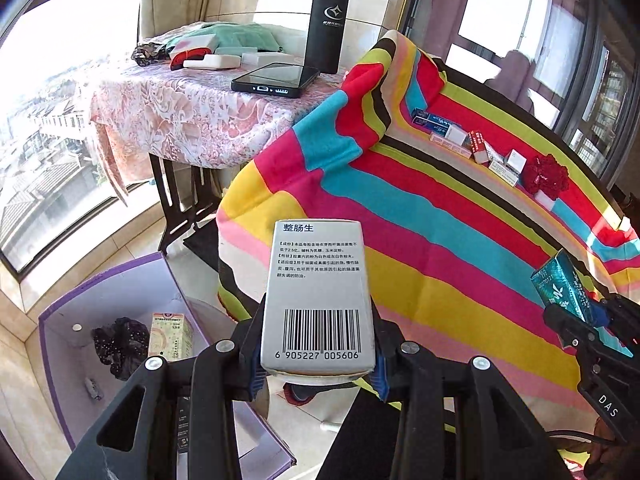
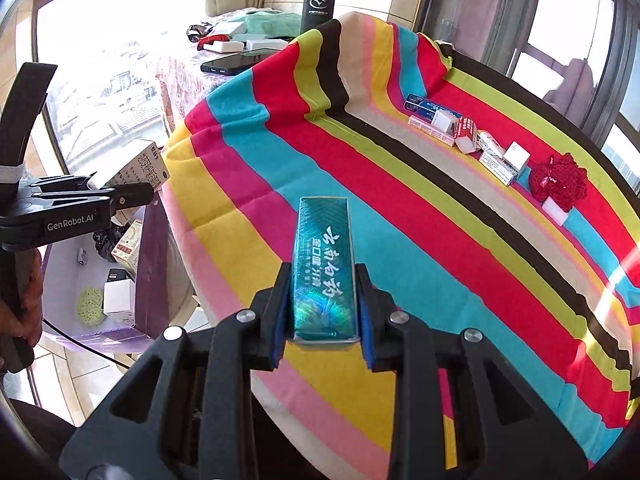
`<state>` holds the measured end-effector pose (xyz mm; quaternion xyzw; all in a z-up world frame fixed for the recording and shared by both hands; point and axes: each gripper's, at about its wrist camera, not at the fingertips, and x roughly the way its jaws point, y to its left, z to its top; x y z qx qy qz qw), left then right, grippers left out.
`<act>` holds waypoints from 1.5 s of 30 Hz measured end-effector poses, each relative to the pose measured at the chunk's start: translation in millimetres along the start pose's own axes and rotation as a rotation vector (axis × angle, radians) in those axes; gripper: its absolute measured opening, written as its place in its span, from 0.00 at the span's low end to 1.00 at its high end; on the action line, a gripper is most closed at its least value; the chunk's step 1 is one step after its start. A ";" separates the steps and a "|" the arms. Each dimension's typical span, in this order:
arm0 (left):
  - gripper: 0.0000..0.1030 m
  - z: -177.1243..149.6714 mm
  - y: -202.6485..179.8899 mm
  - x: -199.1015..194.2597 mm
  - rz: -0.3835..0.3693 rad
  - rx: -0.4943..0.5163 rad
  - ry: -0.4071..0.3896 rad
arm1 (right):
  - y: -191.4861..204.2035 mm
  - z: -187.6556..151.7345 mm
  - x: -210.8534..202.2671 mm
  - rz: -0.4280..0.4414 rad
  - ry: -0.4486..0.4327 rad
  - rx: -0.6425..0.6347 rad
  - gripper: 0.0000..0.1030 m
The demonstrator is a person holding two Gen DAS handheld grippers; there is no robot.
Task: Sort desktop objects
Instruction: 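Carry the teal box and white barcode box with both tools toward the purple-rimmed box, then open the right tool over the purple-rimmed box while the left tool releases the barcode box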
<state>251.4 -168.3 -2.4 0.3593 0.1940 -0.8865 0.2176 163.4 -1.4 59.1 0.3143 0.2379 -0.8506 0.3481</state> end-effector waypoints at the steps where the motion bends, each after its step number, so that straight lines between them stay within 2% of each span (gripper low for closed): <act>1: 0.39 1.3 6.6 -1.7 0.009 -0.016 -0.004 | 7.7 3.3 1.6 0.010 -0.003 -0.020 0.31; 8: 0.39 5.7 59.8 -6.4 0.082 -0.119 -0.013 | 66.8 23.9 16.8 0.120 -0.001 -0.156 0.31; 13: 0.39 -1.7 105.7 -7.3 0.166 -0.202 -0.001 | 117.9 30.3 29.6 0.242 0.027 -0.254 0.31; 20: 0.40 -10.1 153.3 -3.7 0.246 -0.279 0.024 | 186.6 24.4 46.6 0.391 0.097 -0.399 0.31; 27: 0.40 -12.8 188.3 -9.4 0.323 -0.328 0.026 | 238.9 20.4 51.5 0.475 0.125 -0.511 0.31; 34: 0.41 -36.0 216.0 -3.7 0.373 -0.397 0.100 | 277.8 2.4 53.1 0.577 0.159 -0.591 0.31; 36: 0.44 -39.4 220.0 -2.1 0.384 -0.418 0.117 | 281.2 -1.8 55.3 0.598 0.177 -0.584 0.32; 37: 0.50 -39.3 221.3 -0.9 0.390 -0.423 0.120 | 279.7 -2.6 57.0 0.599 0.185 -0.576 0.32; 41: 0.67 -34.8 215.8 -2.9 0.437 -0.399 0.094 | 265.5 1.5 61.7 0.598 0.184 -0.510 0.46; 45: 0.74 -26.5 202.9 -1.7 0.443 -0.365 0.074 | 241.9 10.6 62.9 0.570 0.170 -0.423 0.51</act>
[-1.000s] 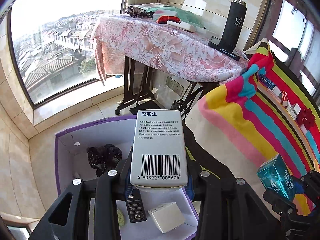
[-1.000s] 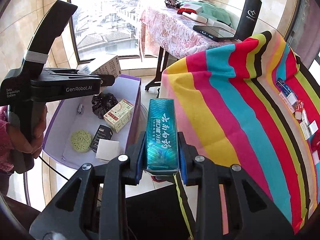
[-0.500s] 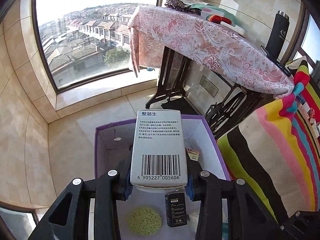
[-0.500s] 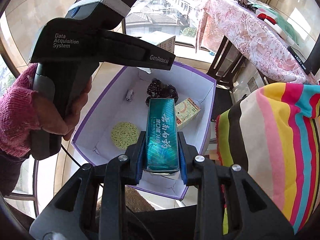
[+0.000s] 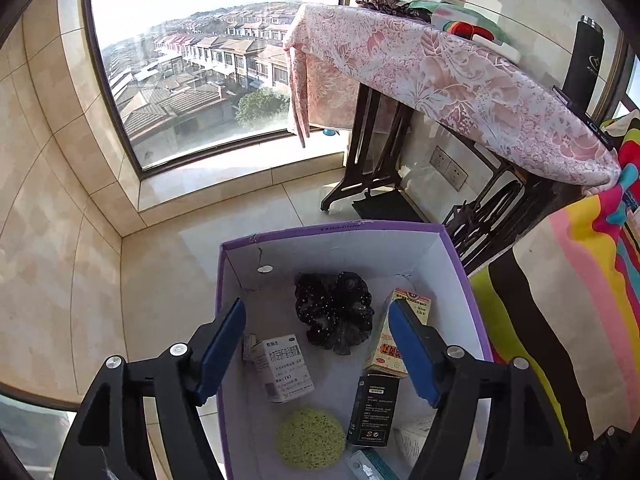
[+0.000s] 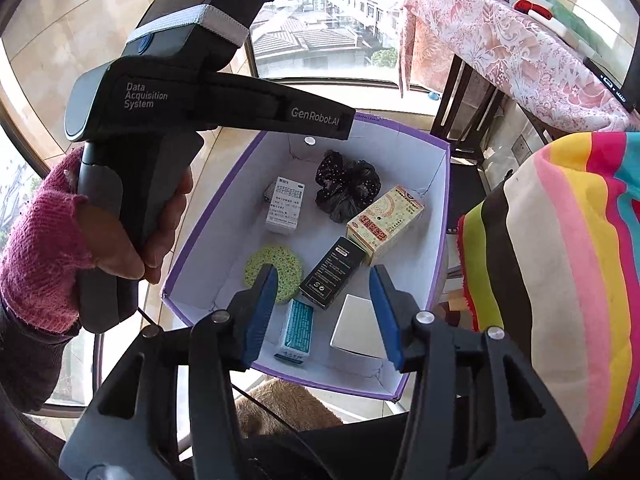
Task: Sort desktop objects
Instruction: 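Open the right tool over the purple-rimmed box while the left tool releases the barcode box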
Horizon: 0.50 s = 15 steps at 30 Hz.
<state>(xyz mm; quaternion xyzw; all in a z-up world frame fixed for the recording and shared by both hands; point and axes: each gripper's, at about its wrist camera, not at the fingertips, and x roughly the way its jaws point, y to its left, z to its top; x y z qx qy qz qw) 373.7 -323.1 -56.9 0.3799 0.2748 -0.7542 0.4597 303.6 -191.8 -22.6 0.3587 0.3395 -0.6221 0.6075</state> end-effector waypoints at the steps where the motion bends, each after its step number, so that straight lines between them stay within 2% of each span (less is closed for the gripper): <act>1: 0.75 1.0 -4.8 -0.8 -0.007 0.005 0.000 | -5.4 -1.8 -4.7 -0.010 -0.008 0.021 0.52; 8: 0.76 -1.0 -41.9 -7.8 -0.052 0.063 -0.003 | -52.8 -11.7 -35.5 -0.074 -0.072 0.183 0.57; 15: 0.77 0.1 -92.3 -26.8 -0.082 0.176 -0.030 | -105.4 -33.8 -92.4 -0.188 -0.197 0.328 0.66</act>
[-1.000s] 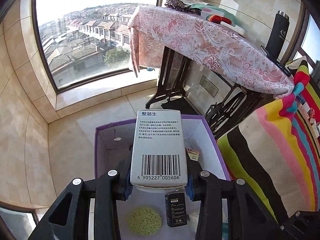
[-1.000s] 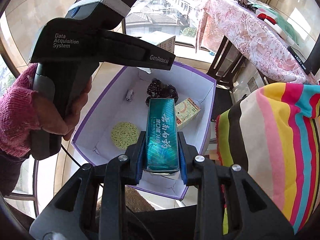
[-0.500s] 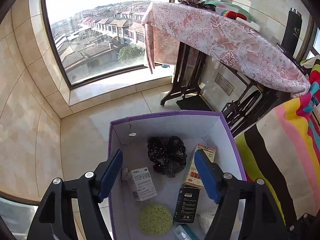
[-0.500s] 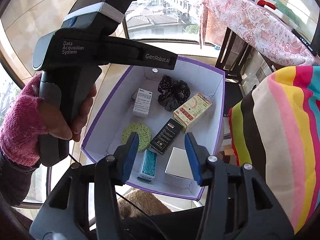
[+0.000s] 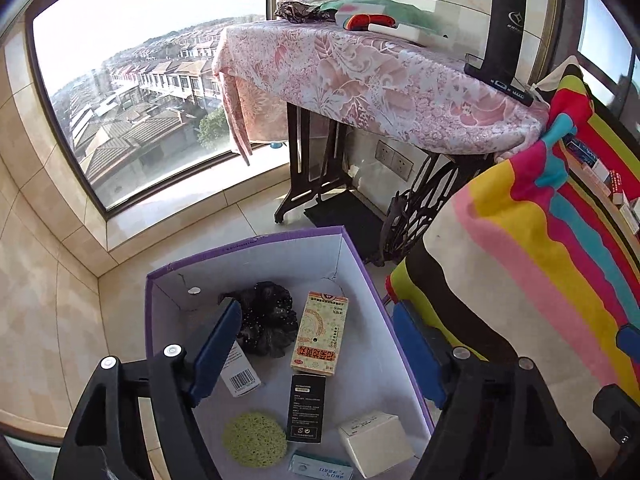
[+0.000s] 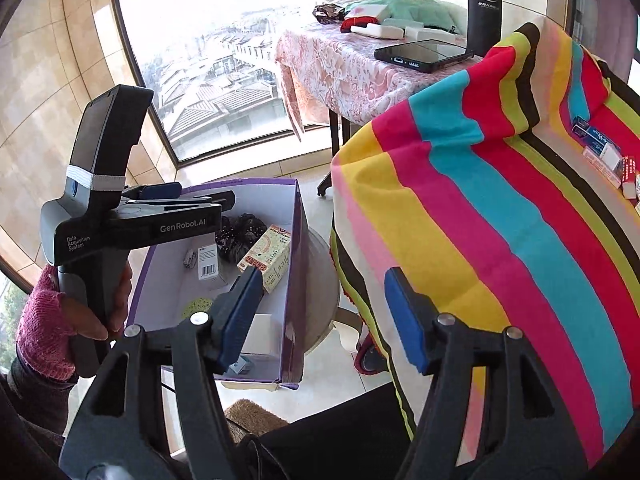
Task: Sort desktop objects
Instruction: 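Open the right tool over the purple-rimmed box while the left tool releases the barcode box, then move both tools back over the striped table, then grasp the red knitted flower with the right tool while the left tool grasps the red cylindrical box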
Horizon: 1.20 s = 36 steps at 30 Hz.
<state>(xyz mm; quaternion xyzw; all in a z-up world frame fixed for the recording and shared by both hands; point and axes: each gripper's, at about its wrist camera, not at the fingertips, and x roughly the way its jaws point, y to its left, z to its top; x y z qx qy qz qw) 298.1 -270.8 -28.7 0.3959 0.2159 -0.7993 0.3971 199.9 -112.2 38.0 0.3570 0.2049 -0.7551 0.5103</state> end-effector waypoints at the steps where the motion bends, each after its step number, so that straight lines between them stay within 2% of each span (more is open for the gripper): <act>1: 0.78 1.7 -9.9 -2.4 -0.010 0.016 0.002 | -10.9 -0.8 -6.5 -0.019 -0.016 0.024 0.68; 4: 0.78 12.1 -46.9 -10.8 -0.084 0.076 0.008 | -45.6 -7.1 -26.4 -0.081 -0.054 0.088 0.70; 7: 0.81 22.9 -97.5 -19.7 -0.181 0.179 0.001 | -91.9 -16.4 -44.7 -0.172 -0.078 0.170 0.74; 12: 0.83 47.7 -208.1 -20.8 -0.392 0.355 0.032 | -178.3 -37.4 -71.0 -0.301 -0.083 0.354 0.75; 15: 0.83 66.1 -274.2 -5.1 -0.444 0.422 0.045 | -227.7 -49.4 -85.2 -0.337 -0.091 0.444 0.76; 17: 0.83 80.0 -319.3 10.7 -0.470 0.441 0.064 | -256.4 -56.8 -90.7 -0.355 -0.089 0.490 0.76; 23: 0.83 113.6 -431.2 45.1 -0.584 0.394 0.118 | -329.2 -70.9 -101.2 -0.408 -0.081 0.595 0.76; 26: 0.83 122.0 -472.3 55.8 -0.597 0.388 0.092 | -359.9 -78.2 -110.9 -0.418 -0.083 0.654 0.76; 29: 0.83 129.2 -502.8 68.1 -0.545 0.392 0.036 | -385.3 -83.2 -119.3 -0.441 -0.081 0.695 0.76; 35: 0.83 138.5 -531.2 88.1 -0.518 0.394 -0.007 | -420.6 -81.9 -127.9 -0.468 -0.100 0.701 0.76; 36: 0.83 138.8 -534.7 87.4 -0.513 0.400 -0.039 | -426.0 -79.7 -128.4 -0.476 -0.110 0.694 0.76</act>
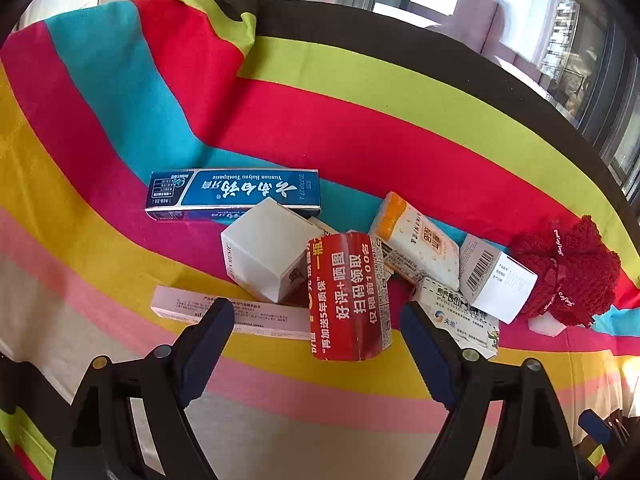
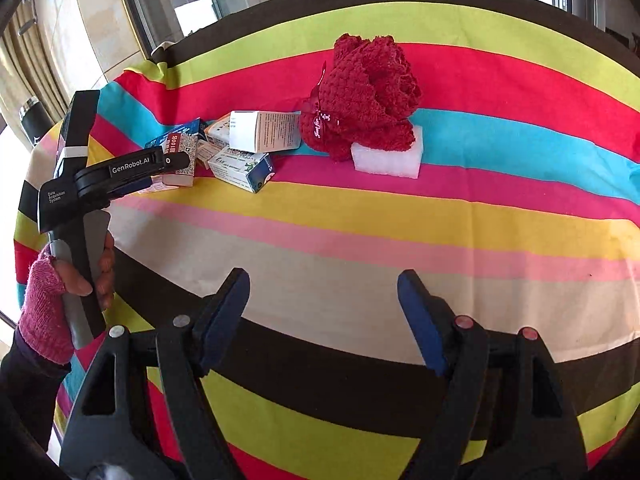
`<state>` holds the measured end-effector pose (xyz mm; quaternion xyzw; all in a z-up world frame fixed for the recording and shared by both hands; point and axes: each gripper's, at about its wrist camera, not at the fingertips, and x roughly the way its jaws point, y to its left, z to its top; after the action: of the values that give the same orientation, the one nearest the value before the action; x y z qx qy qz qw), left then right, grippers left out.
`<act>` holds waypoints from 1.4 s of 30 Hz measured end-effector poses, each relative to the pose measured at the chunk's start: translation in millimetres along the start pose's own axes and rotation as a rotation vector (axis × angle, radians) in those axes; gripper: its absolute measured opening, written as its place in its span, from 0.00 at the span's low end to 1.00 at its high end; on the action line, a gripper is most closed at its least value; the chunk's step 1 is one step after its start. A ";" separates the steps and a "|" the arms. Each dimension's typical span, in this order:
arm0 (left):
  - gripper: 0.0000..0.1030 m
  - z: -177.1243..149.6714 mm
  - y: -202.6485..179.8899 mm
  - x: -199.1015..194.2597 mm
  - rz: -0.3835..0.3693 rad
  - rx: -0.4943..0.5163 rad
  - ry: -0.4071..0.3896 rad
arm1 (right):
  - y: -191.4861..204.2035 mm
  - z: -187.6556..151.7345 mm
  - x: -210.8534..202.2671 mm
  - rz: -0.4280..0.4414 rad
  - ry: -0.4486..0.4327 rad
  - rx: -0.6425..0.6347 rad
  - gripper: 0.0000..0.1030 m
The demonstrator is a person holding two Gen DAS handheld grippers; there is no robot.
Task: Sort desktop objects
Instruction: 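Grasp the red knitted flower with the right tool while the left tool grasps the red cylindrical box, then carry the red flower and red cylindrical box with both tools toward the purple-rimmed box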
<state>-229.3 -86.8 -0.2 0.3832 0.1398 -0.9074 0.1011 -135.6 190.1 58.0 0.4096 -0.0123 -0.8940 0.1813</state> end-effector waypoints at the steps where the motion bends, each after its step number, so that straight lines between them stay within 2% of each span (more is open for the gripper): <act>1: 0.83 1.4 -2.5 2.3 -0.002 0.009 -0.010 | -2.3 5.6 2.5 -0.006 -0.014 -0.004 0.76; 3: 0.82 2.9 -7.4 8.7 -0.008 0.019 -0.015 | -7.8 20.0 9.8 -0.023 -0.048 0.000 0.76; 4: 0.73 2.2 -10.1 9.3 0.004 0.029 -0.031 | -11.1 28.2 14.2 -0.024 -0.065 0.011 0.76; 5: 0.56 2.2 -13.4 11.8 0.017 0.044 -0.021 | -14.9 37.5 19.2 -0.024 -0.080 0.024 0.77; 6: 0.46 1.6 -15.7 13.5 0.009 0.055 -0.010 | -18.8 47.7 24.8 -0.028 -0.097 0.031 0.77; 7: 0.29 0.8 -17.0 14.5 -0.014 0.064 0.000 | -21.6 57.3 29.8 -0.037 -0.115 0.035 0.79; 10: 0.28 -2.4 -18.1 11.1 -0.029 0.079 -0.002 | -26.5 86.0 48.2 -0.060 -0.145 0.027 0.83; 16: 0.28 -9.1 -14.5 0.4 -0.059 0.090 -0.023 | -15.9 112.4 94.2 -0.061 -0.084 -0.060 0.84; 18: 0.28 -11.4 -11.4 -0.8 -0.069 0.084 -0.015 | -6.5 108.6 98.3 -0.027 -0.083 -0.108 0.59; 19: 0.28 -12.6 -9.8 -1.8 -0.072 0.082 -0.013 | -1.3 105.3 95.6 0.004 -0.091 -0.121 0.37; 20: 0.28 -14.0 -8.6 -3.4 -0.074 0.084 -0.014 | 4.6 101.6 91.6 -0.017 -0.100 -0.134 0.34; 22: 0.28 -18.2 -7.9 -8.1 -0.070 0.097 -0.016 | 19.1 91.9 82.6 -0.087 -0.115 -0.190 0.33; 23: 0.28 -20.9 -7.5 -10.9 -0.072 0.099 -0.015 | 22.9 87.0 77.4 -0.087 -0.123 -0.199 0.33; 27: 0.28 -34.5 -6.0 -28.9 -0.094 0.096 -0.005 | 24.1 70.1 50.5 -0.048 -0.143 -0.170 0.33; 32: 0.28 -59.9 -3.7 -70.6 -0.104 0.100 -0.014 | 18.3 46.2 19.6 -0.026 -0.143 -0.146 0.33; 36: 0.28 -80.8 14.5 -104.4 -0.107 0.119 -0.008 | 24.4 15.0 -6.3 0.007 -0.129 -0.138 0.33; 39: 0.28 -97.3 6.5 -120.8 -0.109 0.133 0.003 | 30.3 -8.3 -24.6 0.018 -0.135 -0.132 0.33; 42: 0.28 -104.0 4.4 -116.0 -0.110 0.139 0.011 | 38.1 -30.7 -41.2 0.035 -0.135 -0.116 0.33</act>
<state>-79.1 -47.6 13.6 0.3859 0.0977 -0.9171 0.0236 -76.4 172.2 74.2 0.3370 0.0200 -0.9154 0.2191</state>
